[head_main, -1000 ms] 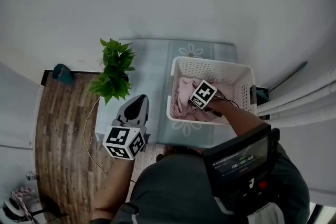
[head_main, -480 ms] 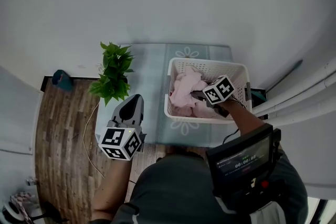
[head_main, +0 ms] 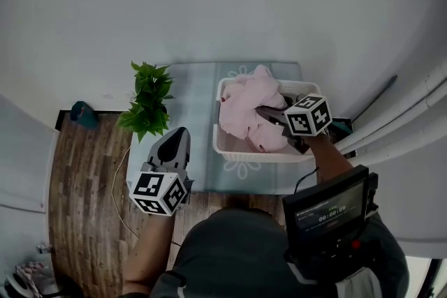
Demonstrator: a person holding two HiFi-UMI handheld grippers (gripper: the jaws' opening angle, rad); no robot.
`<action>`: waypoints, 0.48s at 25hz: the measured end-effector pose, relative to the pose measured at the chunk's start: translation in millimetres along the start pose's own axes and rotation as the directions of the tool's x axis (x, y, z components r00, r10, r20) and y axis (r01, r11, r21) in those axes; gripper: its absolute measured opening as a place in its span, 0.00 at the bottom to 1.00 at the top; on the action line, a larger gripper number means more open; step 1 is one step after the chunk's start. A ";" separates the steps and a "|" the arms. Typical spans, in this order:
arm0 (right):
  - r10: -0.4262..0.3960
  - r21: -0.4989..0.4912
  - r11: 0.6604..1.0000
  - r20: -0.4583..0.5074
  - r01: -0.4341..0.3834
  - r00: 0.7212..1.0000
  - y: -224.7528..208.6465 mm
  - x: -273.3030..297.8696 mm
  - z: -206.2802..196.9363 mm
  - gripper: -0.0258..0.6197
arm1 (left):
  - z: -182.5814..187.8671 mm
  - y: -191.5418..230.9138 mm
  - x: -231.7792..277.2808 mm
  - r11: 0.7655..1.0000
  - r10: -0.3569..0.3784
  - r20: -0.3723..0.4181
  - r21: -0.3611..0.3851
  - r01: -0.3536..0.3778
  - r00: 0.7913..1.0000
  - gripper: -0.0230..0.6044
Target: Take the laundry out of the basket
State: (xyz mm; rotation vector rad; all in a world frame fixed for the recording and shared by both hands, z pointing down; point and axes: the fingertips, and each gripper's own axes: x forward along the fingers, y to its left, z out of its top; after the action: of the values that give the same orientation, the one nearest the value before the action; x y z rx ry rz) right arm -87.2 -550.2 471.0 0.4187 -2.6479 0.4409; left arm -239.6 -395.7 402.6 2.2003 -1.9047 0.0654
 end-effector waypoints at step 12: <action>0.181 -0.110 0.981 0.250 -0.158 0.951 88.9 -53.5 159.6 0.34 | 56.3 15.7 -42.3 0.996 0.090 0.115 -0.014 -0.089 0.989 0.05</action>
State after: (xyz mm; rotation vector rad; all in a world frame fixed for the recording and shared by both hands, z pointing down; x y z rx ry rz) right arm -128.9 -516.4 288.4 0.2340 -2.9594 0.3378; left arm -268.1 -368.0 342.4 2.1556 -2.0598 -0.0567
